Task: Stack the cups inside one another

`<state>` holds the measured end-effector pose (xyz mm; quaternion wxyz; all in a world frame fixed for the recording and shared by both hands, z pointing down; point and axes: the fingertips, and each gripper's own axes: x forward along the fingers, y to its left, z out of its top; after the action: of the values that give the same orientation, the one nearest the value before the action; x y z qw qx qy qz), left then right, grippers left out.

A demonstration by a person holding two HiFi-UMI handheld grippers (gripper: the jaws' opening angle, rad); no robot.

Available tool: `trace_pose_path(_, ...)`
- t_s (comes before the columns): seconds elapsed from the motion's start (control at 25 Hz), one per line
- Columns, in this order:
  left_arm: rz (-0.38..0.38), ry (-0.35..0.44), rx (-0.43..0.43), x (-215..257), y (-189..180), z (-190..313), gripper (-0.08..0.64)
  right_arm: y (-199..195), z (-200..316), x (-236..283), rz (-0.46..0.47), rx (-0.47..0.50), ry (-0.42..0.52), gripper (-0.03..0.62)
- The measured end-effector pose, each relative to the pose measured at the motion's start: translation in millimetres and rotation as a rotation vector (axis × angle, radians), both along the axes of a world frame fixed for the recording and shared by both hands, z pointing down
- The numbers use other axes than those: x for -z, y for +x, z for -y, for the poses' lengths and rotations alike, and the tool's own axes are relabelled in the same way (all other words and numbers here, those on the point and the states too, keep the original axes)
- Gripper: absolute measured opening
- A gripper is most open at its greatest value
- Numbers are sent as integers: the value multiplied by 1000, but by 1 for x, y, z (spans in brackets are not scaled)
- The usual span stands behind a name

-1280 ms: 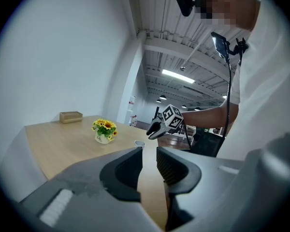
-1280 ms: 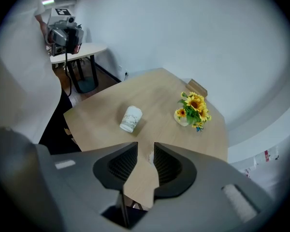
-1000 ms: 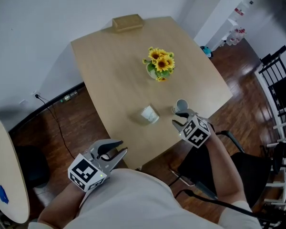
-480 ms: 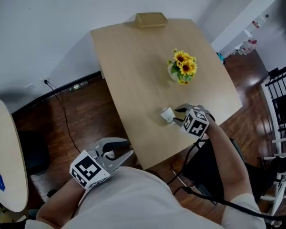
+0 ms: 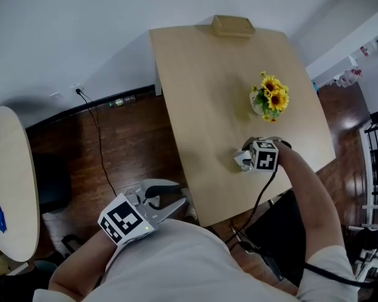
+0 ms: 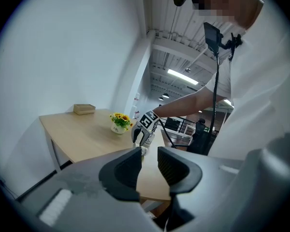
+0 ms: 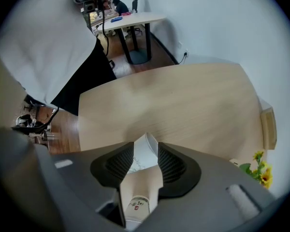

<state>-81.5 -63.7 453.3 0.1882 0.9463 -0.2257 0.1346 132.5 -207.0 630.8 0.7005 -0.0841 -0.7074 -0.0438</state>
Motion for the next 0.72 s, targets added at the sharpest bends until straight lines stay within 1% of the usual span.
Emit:
trace_pose_path(0.12,-5,-35,17,-4,-3,0,114,8,-1,-12,-78,35,-57,170)
trace_pose_path(0.2,-7,-52,20,-6,-2,0,112,12,-2,-15,-103,38,-83,167)
trace_pose_path(0.24,-9,-57,19,-7,-1,1,112,13,-2,-16,-104,37,-89,151)
trace_pose_path(0.28,-11,-61,18,-8,0,2,112,14,-2,-16,-98,33,-92,127)
trace_pose_path(0.36,-20,-70,17,-9,3,3,112,16,-2,-16,-75,18,-89,108)
trace_pose_path(0.4,-25,-74,17,-8,5,4,112,18,-3,-16,-67,10,-88,71)
trace_pose_path(0.44,-27,-77,17,-8,7,5,112,21,-4,-16,-63,3,-87,51)
trace_pose_path(0.52,-24,-76,14,-8,9,6,112,26,-5,-16,-52,-20,-88,41)
trace_pose_path(0.64,-17,-74,5,-9,13,6,112,29,-5,-12,-3,-86,-83,34)
trace_pose_path(0.72,-21,-77,-6,-10,16,5,112,30,-6,-7,23,-109,-65,29)
